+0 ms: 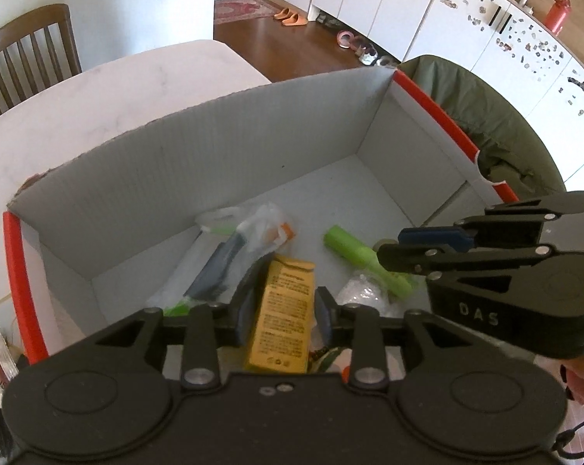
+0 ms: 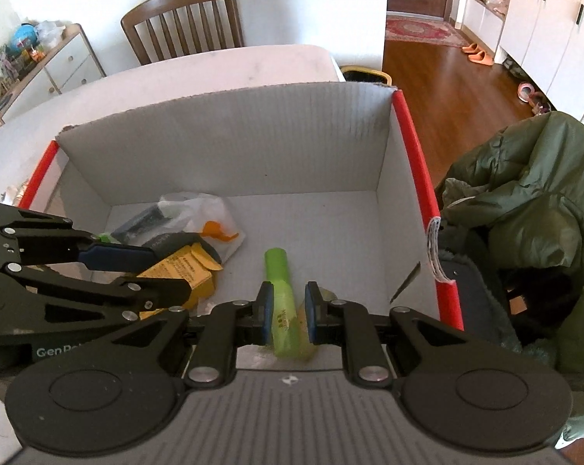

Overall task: Organize objects
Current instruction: 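Open both grippers to drop the stick and yellow box into the box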

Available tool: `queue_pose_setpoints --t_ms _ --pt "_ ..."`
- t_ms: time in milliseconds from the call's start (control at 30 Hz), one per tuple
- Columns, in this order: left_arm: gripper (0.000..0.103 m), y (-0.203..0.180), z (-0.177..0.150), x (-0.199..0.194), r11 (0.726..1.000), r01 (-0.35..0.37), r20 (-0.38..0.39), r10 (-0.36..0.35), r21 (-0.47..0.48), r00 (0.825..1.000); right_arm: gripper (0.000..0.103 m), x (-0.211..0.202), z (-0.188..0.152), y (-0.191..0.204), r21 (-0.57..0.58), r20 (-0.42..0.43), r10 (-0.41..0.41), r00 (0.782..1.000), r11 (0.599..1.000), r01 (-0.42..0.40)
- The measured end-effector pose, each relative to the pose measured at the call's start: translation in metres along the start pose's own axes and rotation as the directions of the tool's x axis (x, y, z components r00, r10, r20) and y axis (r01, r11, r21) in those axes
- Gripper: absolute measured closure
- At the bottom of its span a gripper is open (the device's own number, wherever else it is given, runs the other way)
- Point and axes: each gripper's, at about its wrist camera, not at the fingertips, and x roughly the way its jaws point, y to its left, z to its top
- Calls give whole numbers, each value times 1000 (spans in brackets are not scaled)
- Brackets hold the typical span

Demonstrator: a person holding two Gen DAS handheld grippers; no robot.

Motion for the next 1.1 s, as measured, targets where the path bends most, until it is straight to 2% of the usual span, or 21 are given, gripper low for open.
queue_pose_setpoints --t_ms 167,267,400,833,1100 --pt "60 -1 -4 -9 1000 1 26 -1 -3 1000 87 -17 -3 3 -5 29 18 999 1000 -18" --pt "59 -1 -7 -19 1000 2 53 -1 -6 999 87 -29 -2 6 -5 58 18 998 1000 -18" --pt "48 -1 -11 -35 1000 -7 97 8 -12 995 87 -45 -4 10 -5 93 29 995 1000 -28" --pt "43 5 -35 -100 1000 -21 223 24 -14 974 87 -91 -16 32 8 170 46 984 999 -49" --pt "41 13 -50 -138 998 -61 301 61 -8 952 87 -113 -23 52 43 209 72 975 996 -82"
